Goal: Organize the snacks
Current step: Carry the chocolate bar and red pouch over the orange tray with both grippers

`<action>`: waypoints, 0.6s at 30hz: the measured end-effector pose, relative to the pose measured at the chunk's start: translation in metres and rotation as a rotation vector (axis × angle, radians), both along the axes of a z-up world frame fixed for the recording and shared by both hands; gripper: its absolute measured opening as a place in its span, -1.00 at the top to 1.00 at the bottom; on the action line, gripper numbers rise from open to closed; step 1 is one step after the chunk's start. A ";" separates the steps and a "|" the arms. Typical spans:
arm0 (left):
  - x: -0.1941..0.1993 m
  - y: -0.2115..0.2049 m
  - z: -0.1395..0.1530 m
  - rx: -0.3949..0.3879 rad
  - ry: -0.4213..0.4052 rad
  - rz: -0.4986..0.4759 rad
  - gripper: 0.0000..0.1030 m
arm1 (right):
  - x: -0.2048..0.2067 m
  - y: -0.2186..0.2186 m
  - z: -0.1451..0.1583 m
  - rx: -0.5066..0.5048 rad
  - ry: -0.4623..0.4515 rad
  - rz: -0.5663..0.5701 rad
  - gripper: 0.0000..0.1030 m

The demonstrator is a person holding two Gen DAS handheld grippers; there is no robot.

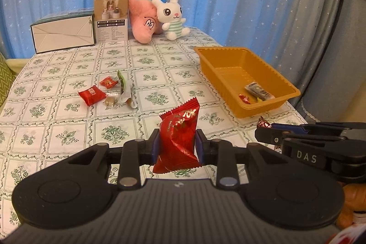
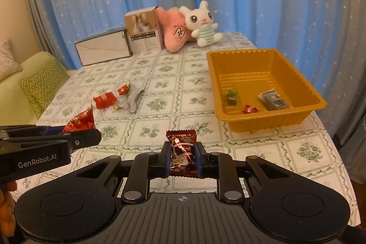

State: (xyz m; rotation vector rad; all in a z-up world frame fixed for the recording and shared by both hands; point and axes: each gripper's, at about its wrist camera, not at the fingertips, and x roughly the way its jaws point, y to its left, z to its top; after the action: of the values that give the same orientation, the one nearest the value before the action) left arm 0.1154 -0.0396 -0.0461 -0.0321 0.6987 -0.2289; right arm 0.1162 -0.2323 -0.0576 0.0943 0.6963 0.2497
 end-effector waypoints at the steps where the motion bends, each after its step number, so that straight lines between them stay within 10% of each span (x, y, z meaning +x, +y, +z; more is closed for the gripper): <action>1: -0.001 -0.001 0.001 0.000 -0.003 -0.001 0.45 | -0.001 -0.001 0.001 0.001 -0.003 -0.002 0.58; 18: 0.013 -0.028 0.009 -0.012 -0.011 -0.060 0.45 | 0.002 -0.035 0.023 -0.002 -0.048 -0.074 0.58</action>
State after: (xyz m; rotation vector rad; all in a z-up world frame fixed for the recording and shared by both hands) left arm 0.1281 -0.0677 -0.0367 -0.0211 0.6881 -0.2910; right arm 0.1180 -0.2669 -0.0348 0.1118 0.6442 0.1797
